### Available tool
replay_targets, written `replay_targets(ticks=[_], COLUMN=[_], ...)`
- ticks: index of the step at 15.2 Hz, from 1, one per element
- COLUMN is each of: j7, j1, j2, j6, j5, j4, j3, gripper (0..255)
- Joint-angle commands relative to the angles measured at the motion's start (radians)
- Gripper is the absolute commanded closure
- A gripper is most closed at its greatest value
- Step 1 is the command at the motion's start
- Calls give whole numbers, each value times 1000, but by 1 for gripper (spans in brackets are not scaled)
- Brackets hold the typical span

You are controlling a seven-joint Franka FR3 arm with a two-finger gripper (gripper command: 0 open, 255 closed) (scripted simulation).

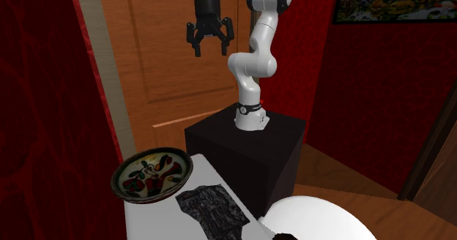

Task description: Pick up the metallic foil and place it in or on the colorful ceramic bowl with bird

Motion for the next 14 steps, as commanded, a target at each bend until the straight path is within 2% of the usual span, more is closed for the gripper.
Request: replay_targets(ticks=[1,7,14], j7=[-18,-56,-87], j1=[13,50,86], j2=[57,235,466], j6=[73,260,445], j5=[5,15,2], j4=[-4,17,98], j3=[12,58,111], gripper=[0,0,0])
